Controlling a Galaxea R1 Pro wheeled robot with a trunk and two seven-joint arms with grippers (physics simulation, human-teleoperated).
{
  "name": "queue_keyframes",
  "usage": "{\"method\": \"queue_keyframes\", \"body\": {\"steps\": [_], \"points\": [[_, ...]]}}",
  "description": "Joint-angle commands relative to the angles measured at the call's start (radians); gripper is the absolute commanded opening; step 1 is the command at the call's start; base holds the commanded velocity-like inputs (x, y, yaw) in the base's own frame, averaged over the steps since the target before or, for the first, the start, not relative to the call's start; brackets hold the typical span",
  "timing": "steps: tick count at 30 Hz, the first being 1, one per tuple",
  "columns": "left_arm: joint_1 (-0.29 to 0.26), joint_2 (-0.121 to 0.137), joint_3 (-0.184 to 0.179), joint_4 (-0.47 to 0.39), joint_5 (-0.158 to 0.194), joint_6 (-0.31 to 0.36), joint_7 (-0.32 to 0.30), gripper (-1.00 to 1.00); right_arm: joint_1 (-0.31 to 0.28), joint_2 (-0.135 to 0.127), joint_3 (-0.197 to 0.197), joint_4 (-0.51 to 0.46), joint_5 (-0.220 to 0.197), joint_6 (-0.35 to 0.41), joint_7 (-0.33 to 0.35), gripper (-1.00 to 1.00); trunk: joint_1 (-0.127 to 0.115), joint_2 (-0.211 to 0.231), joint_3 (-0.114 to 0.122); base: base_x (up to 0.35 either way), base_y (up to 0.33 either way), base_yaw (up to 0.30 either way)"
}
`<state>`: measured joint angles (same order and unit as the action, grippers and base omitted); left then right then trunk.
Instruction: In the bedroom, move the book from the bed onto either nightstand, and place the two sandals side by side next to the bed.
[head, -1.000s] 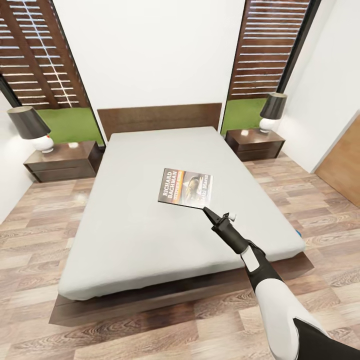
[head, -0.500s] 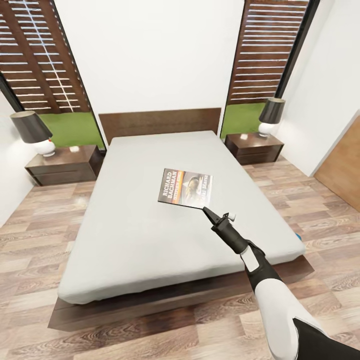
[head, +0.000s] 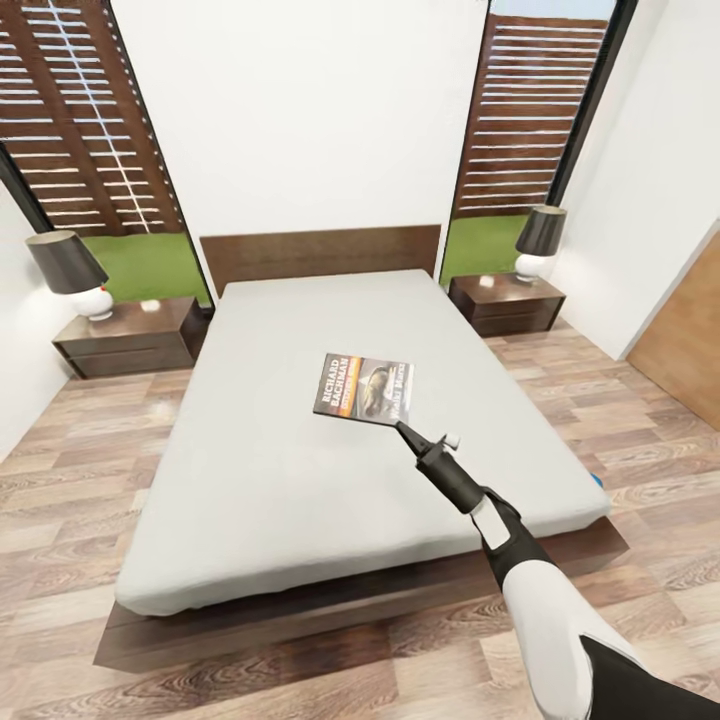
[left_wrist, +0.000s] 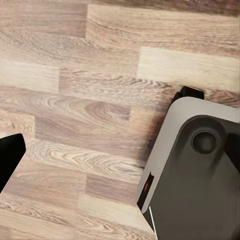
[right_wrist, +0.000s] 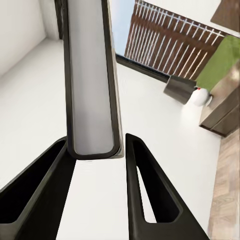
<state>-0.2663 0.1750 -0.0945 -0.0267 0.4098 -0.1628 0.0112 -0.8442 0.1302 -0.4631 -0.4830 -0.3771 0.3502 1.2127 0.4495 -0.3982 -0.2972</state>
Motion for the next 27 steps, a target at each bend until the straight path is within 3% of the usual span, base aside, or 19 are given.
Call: {"method": "queue_keyframes", "body": {"steps": [1, 8, 16, 18, 23, 27], "points": [[-0.001, 0.000, -0.009, 0.001, 0.007, -0.003, 0.001, 1.00, -0.001, -0.001, -0.007, 0.004, -0.003, 0.010, -0.008, -1.00, 0.000, -0.002, 0.000, 0.000, 0.000, 0.000], [-0.001, -0.001, -0.008, 0.001, 0.007, -0.003, 0.001, 1.00, 0.007, -0.008, -0.033, 0.022, -0.009, 0.022, -0.042, -1.00, 0.000, -0.002, 0.011, 0.000, 0.000, 0.000], [-0.001, -0.006, -0.006, 0.002, 0.007, -0.003, 0.000, 1.00, 0.025, -0.012, -0.073, 0.035, -0.012, 0.086, -0.055, -1.00, 0.000, -0.002, 0.023, 0.000, 0.000, 0.000], [-0.001, -0.016, -0.007, 0.003, 0.007, -0.003, 0.000, 1.00, 0.037, -0.013, -0.101, 0.034, -0.011, 0.118, -0.055, -1.00, 0.000, -0.002, 0.026, 0.000, 0.000, 0.000], [0.000, -0.039, -0.007, 0.004, 0.006, -0.003, 0.000, 1.00, 0.047, -0.019, -0.124, 0.032, -0.012, 0.167, -0.050, -1.00, 0.000, -0.002, 0.034, 0.000, 0.000, 0.000], [0.000, -0.047, -0.007, 0.006, 0.005, -0.003, 0.000, 1.00, 0.072, -0.044, -0.132, 0.031, -0.012, 0.197, -0.046, -1.00, 0.000, -0.002, 0.041, 0.000, 0.000, 0.000]]}}
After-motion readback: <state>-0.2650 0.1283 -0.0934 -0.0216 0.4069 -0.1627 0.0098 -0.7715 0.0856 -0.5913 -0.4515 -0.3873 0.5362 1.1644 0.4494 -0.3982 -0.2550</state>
